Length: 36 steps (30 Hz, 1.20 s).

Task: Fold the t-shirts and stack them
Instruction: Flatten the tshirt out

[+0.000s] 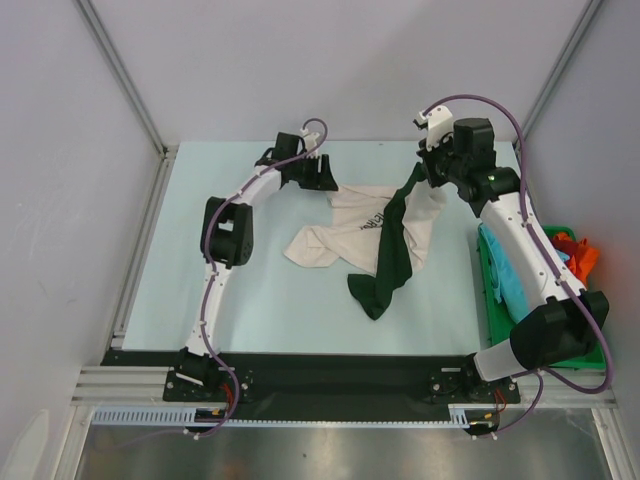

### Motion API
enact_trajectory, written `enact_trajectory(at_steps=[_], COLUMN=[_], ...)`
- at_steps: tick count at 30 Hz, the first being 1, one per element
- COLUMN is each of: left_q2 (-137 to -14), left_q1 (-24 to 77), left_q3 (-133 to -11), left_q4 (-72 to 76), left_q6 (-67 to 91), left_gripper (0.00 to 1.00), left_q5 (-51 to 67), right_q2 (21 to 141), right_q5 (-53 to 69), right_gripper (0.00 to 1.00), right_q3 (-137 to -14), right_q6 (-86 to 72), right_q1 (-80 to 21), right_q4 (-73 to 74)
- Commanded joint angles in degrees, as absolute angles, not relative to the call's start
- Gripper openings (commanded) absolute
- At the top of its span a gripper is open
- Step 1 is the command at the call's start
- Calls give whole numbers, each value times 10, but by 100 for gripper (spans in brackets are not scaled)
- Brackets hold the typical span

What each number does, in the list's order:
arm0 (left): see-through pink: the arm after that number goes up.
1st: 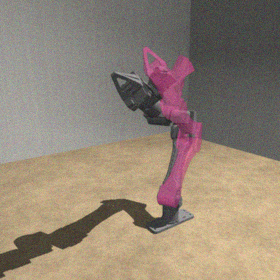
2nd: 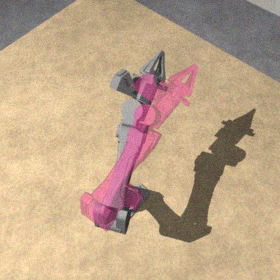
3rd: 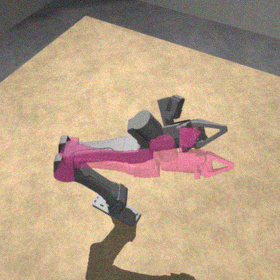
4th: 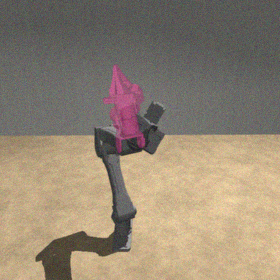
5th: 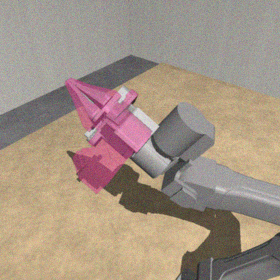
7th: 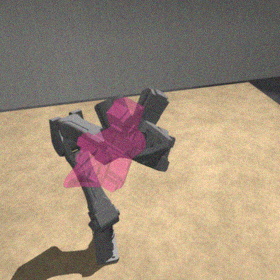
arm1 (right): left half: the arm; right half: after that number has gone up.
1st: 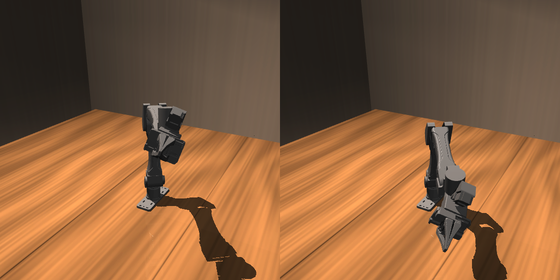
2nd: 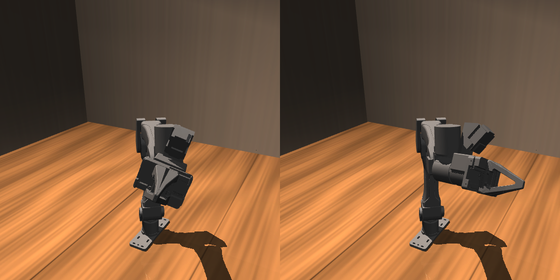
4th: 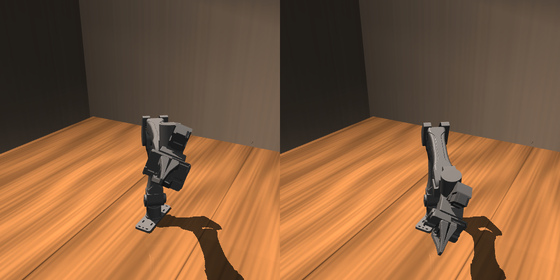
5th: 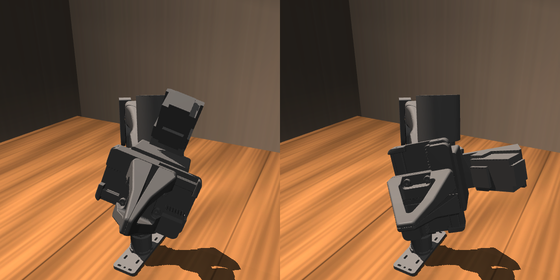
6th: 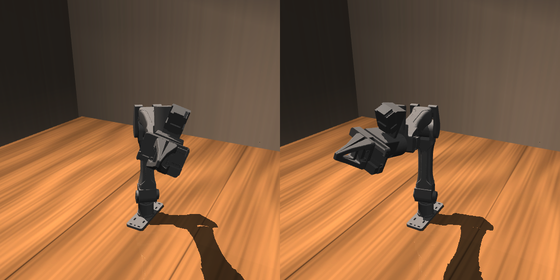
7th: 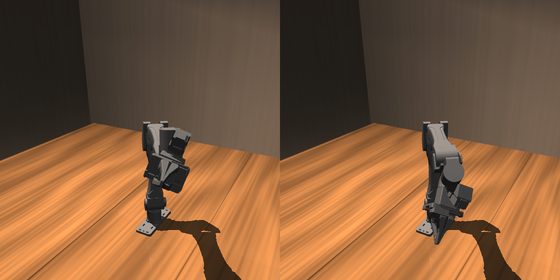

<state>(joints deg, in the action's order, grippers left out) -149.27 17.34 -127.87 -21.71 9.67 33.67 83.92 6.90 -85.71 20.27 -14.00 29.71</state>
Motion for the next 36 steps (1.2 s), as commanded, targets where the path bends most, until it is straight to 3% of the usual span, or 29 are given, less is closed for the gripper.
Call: enact_trajectory(at_steps=[1,6,8,12,15,18,19,27,36], left_q2=[-1493,-1493,-1495,-1496,-1494,-1485,-1482,-1422,-1198], left_q1=[170,170,170,171,171,171,171,175,170], left_q3=[-1267,-1267,-1267,-1266,-1262,-1250,-1248,-1238,-1132], left_q4=[-200,-192,-188,-179,-177,-171,-173,-227,-247], left_q6=[126,136,143,150,151,146,135,34,-27], left_gripper=[64,62,56,33,28,12,2,0,0], left_q5=[345,339,339,346,345,347,347,283,273], right_q2=[832,834,837,839,843,844,843,826,823], right_q5=[65,68,69,71,76,80,81,84,75], right_gripper=[0,0,0,0,0,0,0,0,0], right_q3=[-882,-874,-873,-868,-860,-853,-850,-829,-828], right_q6=[205,200,200,198,193,190,189,190,207], right_q1=[-139,-138,-139,-138,-138,-138,-139,-137,-129], right_q4=[284,279,276,272,268,262,257,243,187])
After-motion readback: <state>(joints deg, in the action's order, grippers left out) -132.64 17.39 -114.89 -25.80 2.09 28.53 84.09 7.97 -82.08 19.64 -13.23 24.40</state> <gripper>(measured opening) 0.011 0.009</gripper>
